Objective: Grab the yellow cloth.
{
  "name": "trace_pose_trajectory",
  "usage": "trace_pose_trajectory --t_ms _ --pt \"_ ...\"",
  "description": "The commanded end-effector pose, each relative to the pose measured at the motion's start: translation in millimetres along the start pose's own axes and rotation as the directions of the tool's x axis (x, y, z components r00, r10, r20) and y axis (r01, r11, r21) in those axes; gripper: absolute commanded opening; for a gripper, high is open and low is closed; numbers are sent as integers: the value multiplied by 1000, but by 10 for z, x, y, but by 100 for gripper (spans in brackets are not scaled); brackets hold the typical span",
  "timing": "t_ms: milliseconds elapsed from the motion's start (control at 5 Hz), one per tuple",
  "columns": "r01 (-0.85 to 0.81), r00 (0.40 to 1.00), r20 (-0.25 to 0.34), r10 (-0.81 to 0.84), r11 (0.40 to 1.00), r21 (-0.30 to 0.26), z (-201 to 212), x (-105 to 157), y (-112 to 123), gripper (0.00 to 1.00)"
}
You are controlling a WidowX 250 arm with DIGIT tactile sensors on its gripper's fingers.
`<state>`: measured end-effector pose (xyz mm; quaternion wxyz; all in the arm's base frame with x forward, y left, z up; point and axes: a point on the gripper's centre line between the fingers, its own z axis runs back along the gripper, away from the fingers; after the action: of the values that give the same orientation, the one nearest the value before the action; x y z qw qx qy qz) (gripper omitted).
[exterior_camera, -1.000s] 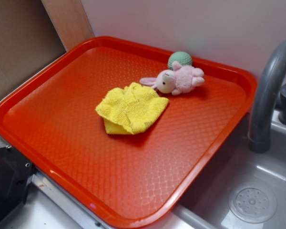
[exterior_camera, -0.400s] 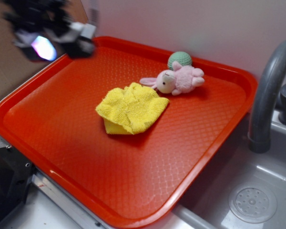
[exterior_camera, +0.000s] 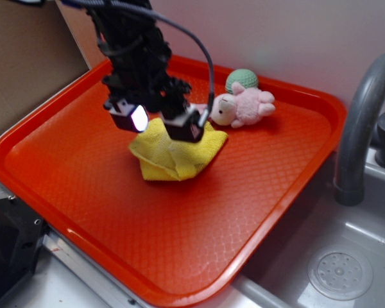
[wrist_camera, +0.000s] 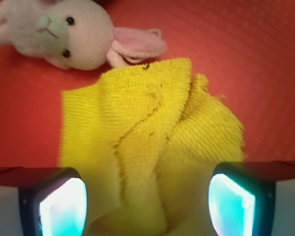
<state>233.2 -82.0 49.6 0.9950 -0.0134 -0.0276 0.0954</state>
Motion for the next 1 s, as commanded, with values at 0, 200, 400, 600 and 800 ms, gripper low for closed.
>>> trace_pose_trajectory --t_ms 0,200,400,600,800 --pt "45 999 19 -45 999 -9 -224 63 93 0" --pt "68 998 8 -68 997 -23 -255 100 156 0" --pt "82 997 -2 -83 996 -40 -170 145 232 0" --pt "92 996 29 -90 993 -79 340 92 568 0" --pt "-32 995 95 43 994 -108 853 -219 995 0"
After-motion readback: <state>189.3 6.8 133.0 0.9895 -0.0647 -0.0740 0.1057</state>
